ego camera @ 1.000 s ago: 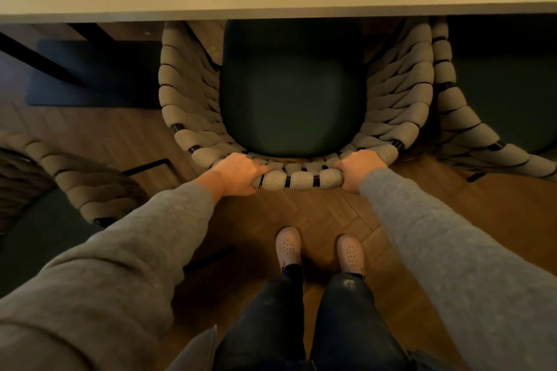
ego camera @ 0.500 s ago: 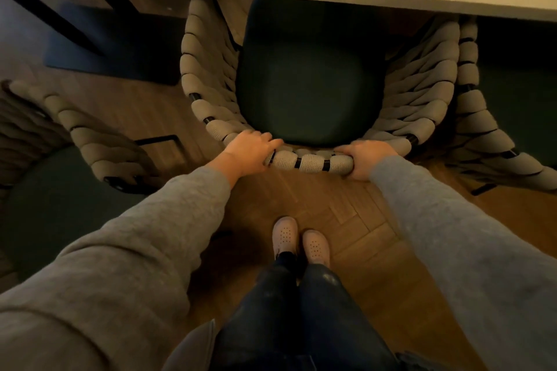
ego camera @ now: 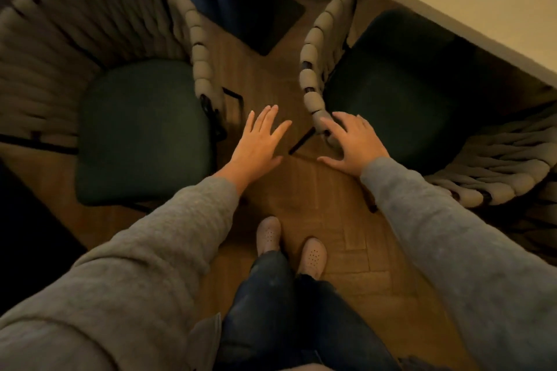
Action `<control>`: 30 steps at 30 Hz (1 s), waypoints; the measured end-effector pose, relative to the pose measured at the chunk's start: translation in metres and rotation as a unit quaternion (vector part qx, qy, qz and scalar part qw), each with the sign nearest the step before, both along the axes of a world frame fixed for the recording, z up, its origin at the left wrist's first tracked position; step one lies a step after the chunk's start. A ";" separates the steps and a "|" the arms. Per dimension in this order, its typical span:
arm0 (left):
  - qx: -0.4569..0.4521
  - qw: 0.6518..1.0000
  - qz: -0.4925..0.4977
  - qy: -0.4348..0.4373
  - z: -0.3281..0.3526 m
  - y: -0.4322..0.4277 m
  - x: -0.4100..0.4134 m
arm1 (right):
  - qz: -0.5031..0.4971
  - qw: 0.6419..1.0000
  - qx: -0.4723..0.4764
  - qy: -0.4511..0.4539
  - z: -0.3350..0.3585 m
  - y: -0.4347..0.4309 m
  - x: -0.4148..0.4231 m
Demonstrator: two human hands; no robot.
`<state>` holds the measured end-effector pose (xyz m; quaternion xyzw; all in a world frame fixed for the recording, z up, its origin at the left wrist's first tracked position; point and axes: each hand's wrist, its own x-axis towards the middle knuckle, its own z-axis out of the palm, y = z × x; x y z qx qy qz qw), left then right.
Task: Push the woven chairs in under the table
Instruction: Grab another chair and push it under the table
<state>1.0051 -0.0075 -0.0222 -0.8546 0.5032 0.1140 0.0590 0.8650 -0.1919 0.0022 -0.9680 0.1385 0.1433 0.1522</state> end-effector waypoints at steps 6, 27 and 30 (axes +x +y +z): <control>-0.015 0.984 0.175 0.014 0.011 0.081 0.047 | 0.121 0.992 -0.022 0.000 0.000 0.059 0.093; 0.096 0.935 0.339 -0.039 0.057 0.320 0.182 | 0.201 0.979 -0.023 0.001 0.013 0.246 0.302; 0.100 0.933 0.344 -0.038 0.061 0.360 0.185 | 0.195 0.981 -0.015 0.021 0.012 0.283 0.312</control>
